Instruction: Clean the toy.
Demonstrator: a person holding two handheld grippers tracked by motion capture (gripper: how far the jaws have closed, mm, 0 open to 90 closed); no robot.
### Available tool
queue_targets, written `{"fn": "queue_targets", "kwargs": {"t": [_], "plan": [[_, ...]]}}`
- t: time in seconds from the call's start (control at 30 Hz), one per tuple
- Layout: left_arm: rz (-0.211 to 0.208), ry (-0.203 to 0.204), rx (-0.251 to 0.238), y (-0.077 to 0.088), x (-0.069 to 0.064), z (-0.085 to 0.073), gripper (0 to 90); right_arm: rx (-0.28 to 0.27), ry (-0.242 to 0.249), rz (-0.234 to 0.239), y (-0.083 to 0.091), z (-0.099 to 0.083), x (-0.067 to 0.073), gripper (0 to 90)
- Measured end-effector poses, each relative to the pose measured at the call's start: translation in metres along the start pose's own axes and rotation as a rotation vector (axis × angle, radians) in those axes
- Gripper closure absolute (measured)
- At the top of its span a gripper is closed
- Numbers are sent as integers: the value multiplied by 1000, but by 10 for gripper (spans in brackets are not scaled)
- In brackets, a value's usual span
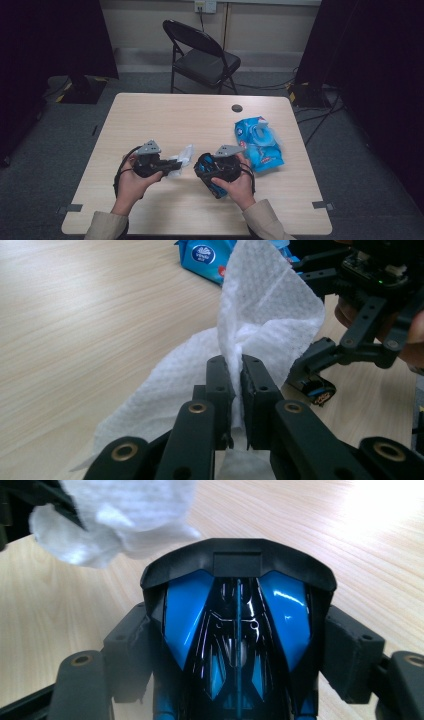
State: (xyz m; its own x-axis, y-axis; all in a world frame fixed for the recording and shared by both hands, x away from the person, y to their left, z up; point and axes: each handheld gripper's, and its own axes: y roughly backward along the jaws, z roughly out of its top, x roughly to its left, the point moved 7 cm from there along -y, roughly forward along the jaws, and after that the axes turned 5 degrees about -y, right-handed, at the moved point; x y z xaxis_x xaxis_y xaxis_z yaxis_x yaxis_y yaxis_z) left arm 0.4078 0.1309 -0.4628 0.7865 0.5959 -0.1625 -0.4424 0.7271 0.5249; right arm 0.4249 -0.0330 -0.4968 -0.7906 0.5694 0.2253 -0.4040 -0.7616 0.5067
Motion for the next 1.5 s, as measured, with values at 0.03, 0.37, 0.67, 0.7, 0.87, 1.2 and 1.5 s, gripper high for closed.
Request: {"fn": "queue_targets", "kwargs": {"t": [0.03,0.37,0.67,0.7,0.87,1.2,1.5], "plan": [[1,6,-3,-1,1,1,836,-1,0,4,1,1,1,260],[-7,21,-41,4,2,16,837,-62,6,75,9,15,11,260],[-43,53,-96,-10,-3,49,837,-94,65,155,14,27,35,260],[-50,54,-100,-13,-5,51,837,-96,67,158,14,27,37,260],[-95,85,-115,-23,-13,53,843,-104,56,136,16,27,32,260],[-116,115,-111,-17,-13,47,844,-112,38,94,21,26,20,260],[-148,105,-86,-14,-21,36,846,-115,3,42,23,22,3,260]]}}
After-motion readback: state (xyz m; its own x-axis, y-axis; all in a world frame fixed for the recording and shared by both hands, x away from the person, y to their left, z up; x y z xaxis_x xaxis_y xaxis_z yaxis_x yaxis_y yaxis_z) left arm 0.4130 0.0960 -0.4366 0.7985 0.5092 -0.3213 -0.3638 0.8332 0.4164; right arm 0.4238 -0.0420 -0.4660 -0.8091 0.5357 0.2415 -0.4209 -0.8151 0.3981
